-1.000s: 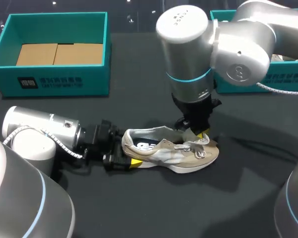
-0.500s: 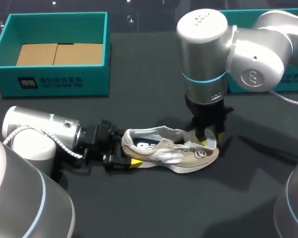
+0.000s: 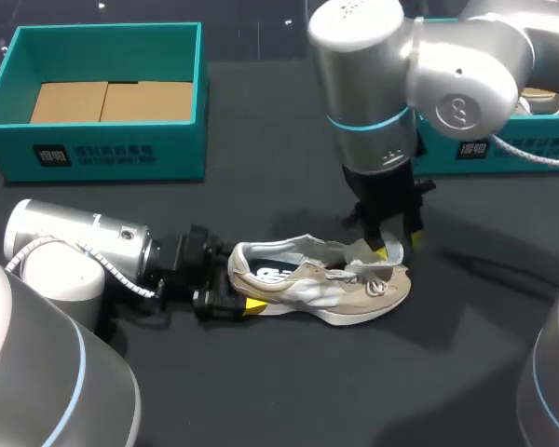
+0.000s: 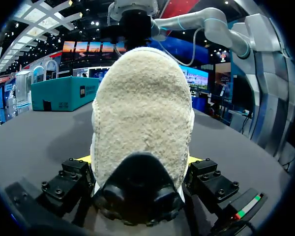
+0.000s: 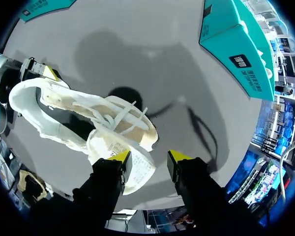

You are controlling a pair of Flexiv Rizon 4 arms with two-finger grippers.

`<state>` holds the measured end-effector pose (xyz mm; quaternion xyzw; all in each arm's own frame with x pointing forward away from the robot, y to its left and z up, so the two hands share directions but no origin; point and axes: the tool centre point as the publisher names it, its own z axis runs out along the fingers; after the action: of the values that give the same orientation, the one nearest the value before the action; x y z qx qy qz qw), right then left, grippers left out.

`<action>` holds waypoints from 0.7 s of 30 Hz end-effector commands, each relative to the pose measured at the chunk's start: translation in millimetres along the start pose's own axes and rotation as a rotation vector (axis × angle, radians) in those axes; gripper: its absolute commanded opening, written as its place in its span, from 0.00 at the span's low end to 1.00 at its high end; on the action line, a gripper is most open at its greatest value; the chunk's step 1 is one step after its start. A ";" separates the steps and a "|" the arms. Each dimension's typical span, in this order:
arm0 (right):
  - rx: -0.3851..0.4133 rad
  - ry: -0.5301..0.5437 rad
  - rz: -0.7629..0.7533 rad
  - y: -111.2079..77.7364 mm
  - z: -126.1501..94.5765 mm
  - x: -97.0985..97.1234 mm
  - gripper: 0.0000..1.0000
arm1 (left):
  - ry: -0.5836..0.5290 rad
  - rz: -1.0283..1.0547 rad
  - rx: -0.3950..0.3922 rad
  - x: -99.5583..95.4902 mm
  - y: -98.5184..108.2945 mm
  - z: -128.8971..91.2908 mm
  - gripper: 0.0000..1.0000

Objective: Take the shoe out of the shoebox, open the shoe tongue, remove and reinsert the insole, then place the shoe into the shoebox

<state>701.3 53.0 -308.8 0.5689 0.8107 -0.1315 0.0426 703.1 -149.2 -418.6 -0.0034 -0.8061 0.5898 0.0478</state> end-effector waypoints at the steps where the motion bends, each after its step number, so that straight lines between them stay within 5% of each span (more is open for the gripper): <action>1: -0.023 -0.103 -0.014 -6.4 -57.3 11.6 0.45 | -0.003 0.000 0.000 2.7 2.8 -1.6 0.00; 10: -0.077 -0.176 -0.168 -8.1 -113.5 31.3 0.38 | -0.003 0.000 0.000 2.7 2.8 -1.6 0.00; 13: -0.099 -0.182 -0.247 -7.2 -126.2 36.5 0.29 | -0.003 0.000 0.000 2.7 2.8 -1.6 0.00; 15: -0.128 -0.167 -0.314 -6.2 -134.9 40.5 0.15 | -0.003 0.000 0.000 2.7 2.8 -1.6 0.00; 16: -0.143 -0.155 -0.355 -5.8 -139.0 43.5 0.00 | -0.003 0.000 0.000 2.7 2.8 -1.6 0.00; 21: -0.240 -0.099 -0.621 1.6 -154.4 68.3 0.00 | -0.003 0.000 0.000 2.7 2.8 -1.6 0.00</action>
<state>693.3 145.8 -179.9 0.3619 0.9202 -0.0997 0.1112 703.1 -149.2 -418.6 -0.0034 -0.8061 0.5898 0.0478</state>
